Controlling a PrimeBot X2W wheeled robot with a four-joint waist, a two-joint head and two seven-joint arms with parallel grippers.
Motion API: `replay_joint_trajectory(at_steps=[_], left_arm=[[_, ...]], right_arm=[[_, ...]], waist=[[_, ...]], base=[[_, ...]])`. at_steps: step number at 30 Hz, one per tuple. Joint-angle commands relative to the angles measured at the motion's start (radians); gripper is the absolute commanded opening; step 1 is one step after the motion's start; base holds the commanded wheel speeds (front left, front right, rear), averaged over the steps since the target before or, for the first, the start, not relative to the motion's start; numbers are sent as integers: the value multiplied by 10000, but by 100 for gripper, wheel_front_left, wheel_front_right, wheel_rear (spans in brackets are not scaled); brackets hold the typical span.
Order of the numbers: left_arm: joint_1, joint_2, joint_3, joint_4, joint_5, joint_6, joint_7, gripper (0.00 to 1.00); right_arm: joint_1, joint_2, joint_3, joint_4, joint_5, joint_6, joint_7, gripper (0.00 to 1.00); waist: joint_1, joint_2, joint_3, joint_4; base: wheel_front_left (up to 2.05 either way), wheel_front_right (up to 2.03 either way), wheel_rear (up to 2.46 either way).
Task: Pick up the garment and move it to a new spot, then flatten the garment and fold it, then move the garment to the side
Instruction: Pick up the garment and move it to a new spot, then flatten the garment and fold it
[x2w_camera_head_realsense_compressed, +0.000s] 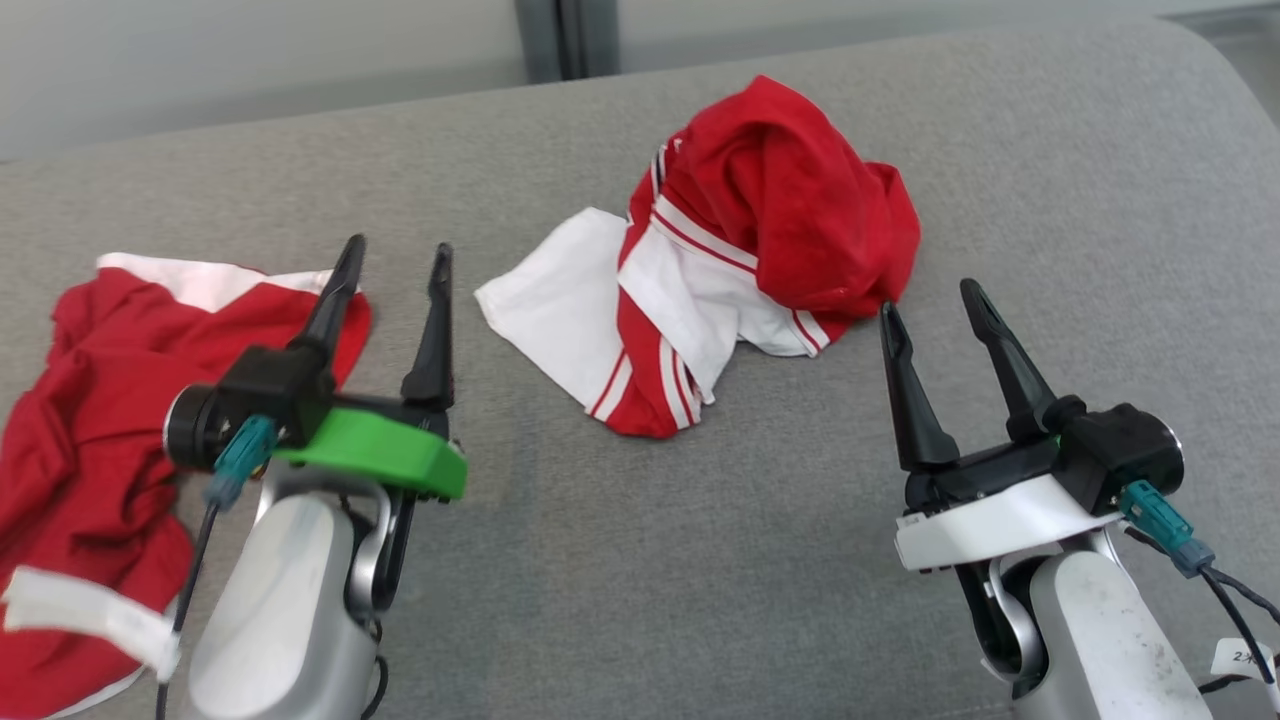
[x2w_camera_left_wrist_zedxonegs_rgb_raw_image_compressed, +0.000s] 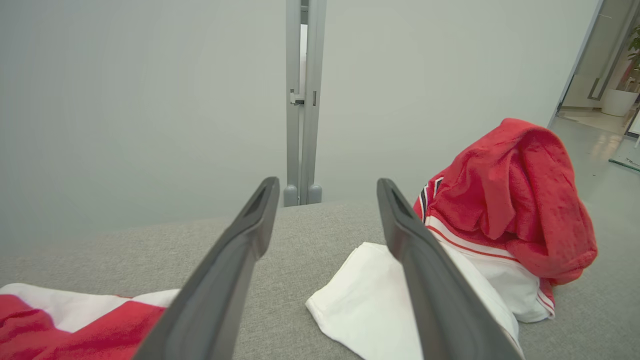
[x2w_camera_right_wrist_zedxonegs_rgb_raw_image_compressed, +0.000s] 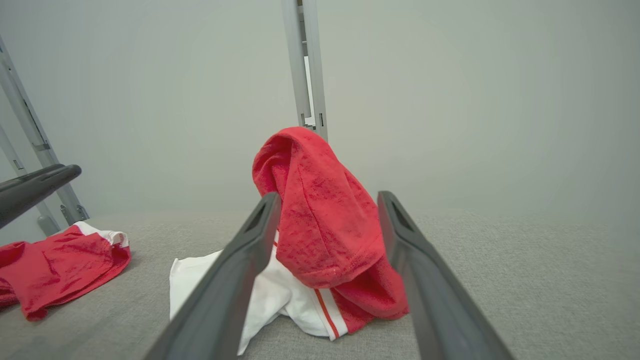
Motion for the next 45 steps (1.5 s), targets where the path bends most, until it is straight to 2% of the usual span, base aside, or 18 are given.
replay_joint_trajectory(at_steps=[1,8,16,25,30,33,45], left_arm=[[521,40,140,-429,19,53,-39,100],[2513,-449,978,-2087,532,205,-31,100],[3729,-776,1721,-3073,1060,-278,-30,100],[3411,-788,1607,-3021,719,-287,-30,100],[3263,-789,1422,-2894,605,-229,-30,100],[3117,-788,1225,-2828,585,-254,-31,100],[2522,-786,798,-2949,180,-94,-31,100]], right_arm=[[199,-27,-24,24,-90,1,-28,100],[467,-25,20,67,-197,1,-28,100],[378,-23,153,96,-161,1,-28,100],[345,-22,-24,39,-172,1,-28,100],[91,-22,-170,307,-708,1,-28,100],[-235,-31,-394,689,-861,1,-28,100],[-1856,-115,-1513,3042,-2739,1,-29,100]], waist=[[0,0,-644,634],[0,0,-862,753],[0,0,-828,444],[0,0,-673,487],[0,0,-351,727],[0,0,-33,965],[0,0,1024,1962]], base=[[0,0,0],[0,0,0],[0,0,0],[0,0,0],[0,0,0],[0,0,0],[0,0,0]])
